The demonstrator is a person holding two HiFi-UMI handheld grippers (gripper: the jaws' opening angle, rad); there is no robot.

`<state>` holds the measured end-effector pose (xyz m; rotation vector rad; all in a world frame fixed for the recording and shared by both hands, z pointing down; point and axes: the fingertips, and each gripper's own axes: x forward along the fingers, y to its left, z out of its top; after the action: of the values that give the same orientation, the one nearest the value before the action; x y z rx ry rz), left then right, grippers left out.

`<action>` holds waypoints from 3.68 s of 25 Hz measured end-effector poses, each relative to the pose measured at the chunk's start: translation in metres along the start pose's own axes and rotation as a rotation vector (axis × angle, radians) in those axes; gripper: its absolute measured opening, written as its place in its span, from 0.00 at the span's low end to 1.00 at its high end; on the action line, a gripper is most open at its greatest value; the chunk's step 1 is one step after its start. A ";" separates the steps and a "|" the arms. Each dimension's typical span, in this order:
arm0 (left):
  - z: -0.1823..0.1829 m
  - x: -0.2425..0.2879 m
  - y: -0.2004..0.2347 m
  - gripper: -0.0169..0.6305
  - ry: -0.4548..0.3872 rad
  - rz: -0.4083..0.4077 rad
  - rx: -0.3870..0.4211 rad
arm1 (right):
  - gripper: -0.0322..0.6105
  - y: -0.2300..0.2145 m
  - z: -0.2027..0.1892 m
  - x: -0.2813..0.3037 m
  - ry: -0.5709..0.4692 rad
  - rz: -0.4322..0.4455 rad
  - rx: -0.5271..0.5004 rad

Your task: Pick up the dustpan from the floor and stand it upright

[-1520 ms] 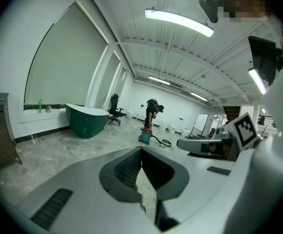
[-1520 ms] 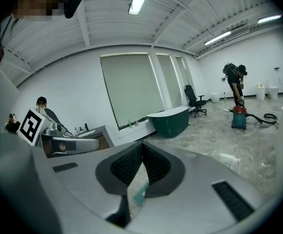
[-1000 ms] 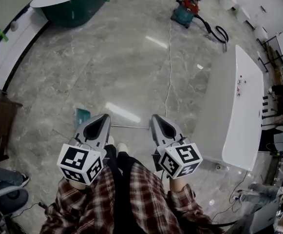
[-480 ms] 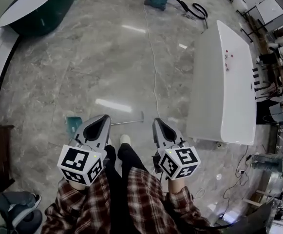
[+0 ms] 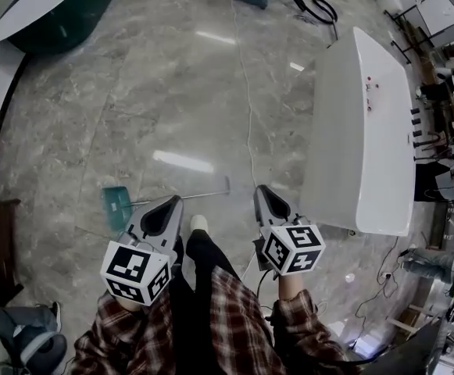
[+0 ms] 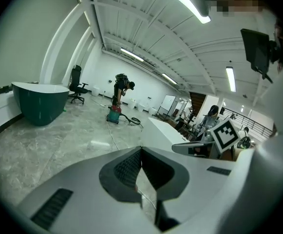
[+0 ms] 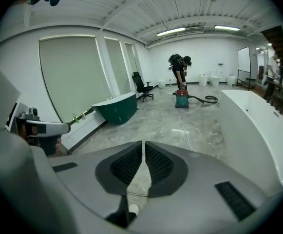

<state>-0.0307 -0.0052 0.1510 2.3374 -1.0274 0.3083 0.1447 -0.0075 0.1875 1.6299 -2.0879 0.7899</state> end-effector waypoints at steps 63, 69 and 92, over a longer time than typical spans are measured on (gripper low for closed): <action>-0.525 0.468 0.319 0.04 0.265 0.029 0.068 | 0.23 -0.343 -0.675 0.511 0.537 -0.288 0.227; -0.519 0.462 0.329 0.04 0.256 0.050 0.055 | 0.16 -0.341 -0.665 0.504 0.538 -0.274 0.242; -0.259 0.306 0.173 0.04 0.203 0.031 0.016 | 0.21 -0.270 -0.375 0.282 0.439 -0.322 0.309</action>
<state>0.0543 -0.1347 0.5591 2.2518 -0.9650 0.5551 0.3143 -0.0288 0.7012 1.6934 -1.4127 1.2650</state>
